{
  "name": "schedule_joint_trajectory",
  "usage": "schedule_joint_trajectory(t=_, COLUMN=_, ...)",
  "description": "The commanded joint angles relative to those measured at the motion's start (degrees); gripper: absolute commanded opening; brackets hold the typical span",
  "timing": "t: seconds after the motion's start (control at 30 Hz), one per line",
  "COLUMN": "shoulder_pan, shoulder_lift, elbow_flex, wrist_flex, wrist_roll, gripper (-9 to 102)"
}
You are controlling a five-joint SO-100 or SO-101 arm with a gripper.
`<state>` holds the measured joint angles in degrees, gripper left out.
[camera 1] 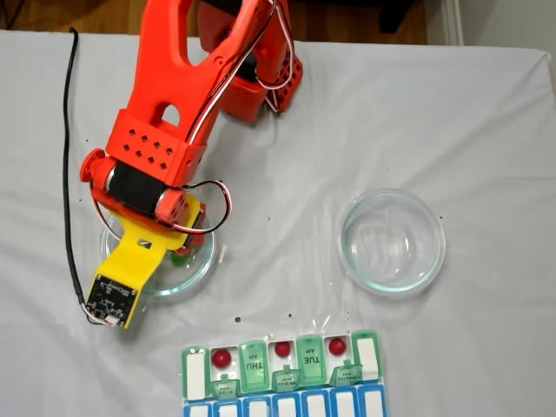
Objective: Sort medicines into box.
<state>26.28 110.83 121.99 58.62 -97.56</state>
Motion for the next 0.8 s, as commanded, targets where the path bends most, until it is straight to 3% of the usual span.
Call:
schedule_joint_trajectory(t=0.0, shoulder_pan=-0.18, shoulder_lift=4.66, elbow_flex=0.44, wrist_flex=-1.32, wrist_roll=-0.09, gripper=17)
schedule_joint_trajectory(t=0.1, shoulder_pan=-0.26, shoulder_lift=5.36, elbow_flex=1.49, wrist_flex=-2.02, wrist_roll=0.18, gripper=14)
schedule_joint_trajectory(t=0.17, shoulder_pan=-0.53, shoulder_lift=5.8, elbow_flex=2.55, wrist_flex=-3.34, wrist_roll=1.05, gripper=3)
schedule_joint_trajectory(t=0.43, shoulder_pan=-1.05, shoulder_lift=6.94, elbow_flex=4.39, wrist_flex=-4.48, wrist_roll=2.2, gripper=0)
schedule_joint_trajectory(t=0.77, shoulder_pan=-6.86, shoulder_lift=19.34, elbow_flex=-9.76, wrist_flex=11.51, wrist_roll=10.28, gripper=0)
